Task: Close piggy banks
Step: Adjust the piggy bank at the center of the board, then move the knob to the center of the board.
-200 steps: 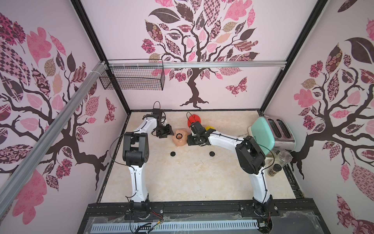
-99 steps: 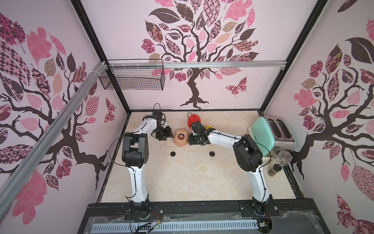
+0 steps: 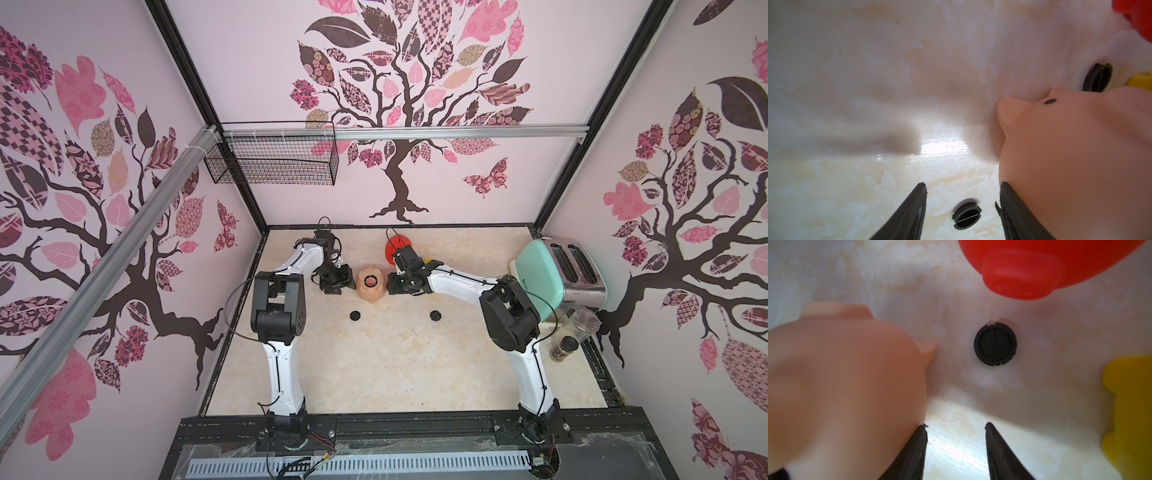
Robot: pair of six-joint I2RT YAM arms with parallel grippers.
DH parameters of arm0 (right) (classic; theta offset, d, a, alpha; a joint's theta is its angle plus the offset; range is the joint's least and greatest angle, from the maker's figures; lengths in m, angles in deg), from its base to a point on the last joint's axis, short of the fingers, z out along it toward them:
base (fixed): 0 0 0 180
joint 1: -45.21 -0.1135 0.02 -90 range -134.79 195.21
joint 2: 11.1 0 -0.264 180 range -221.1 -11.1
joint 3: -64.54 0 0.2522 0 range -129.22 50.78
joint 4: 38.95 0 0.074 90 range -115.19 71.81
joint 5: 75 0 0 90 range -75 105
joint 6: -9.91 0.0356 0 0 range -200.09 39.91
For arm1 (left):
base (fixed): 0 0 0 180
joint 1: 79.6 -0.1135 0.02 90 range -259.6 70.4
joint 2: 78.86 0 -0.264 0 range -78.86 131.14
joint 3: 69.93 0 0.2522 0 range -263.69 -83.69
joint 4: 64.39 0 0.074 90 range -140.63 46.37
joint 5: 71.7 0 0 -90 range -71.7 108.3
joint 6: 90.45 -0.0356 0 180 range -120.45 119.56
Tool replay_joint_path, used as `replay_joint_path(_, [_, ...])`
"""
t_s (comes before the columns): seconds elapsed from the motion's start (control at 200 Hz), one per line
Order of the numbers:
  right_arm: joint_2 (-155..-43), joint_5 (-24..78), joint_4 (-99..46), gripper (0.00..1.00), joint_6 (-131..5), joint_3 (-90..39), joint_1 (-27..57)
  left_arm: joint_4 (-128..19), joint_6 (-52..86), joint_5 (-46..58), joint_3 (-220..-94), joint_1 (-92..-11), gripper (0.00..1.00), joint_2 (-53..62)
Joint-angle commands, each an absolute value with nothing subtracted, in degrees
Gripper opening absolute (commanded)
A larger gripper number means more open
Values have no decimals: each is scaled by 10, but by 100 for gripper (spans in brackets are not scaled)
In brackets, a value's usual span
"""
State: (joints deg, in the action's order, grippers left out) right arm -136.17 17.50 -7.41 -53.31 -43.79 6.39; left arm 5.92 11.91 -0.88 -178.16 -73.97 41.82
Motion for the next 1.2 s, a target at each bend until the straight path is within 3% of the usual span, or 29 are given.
replay_joint_path(0.0, [-1347, 189, -84, 49, -539, -464, 56, 70, 118, -3, -1788, -736, 59, 388])
replay_joint_path(0.515, [-1283, 167, -57, 50, -555, -446, 57, 86, 120, 57, -1792, -752, 60, 343])
replay_joint_path(1.0, [-1117, 249, -101, 48, -555, -324, 21, -72, 141, 116, -1512, -757, 60, -24])
replay_joint_path(1.195, [-1094, 260, -108, 46, -573, -297, -23, -113, 136, 213, -1442, -744, 62, -166])
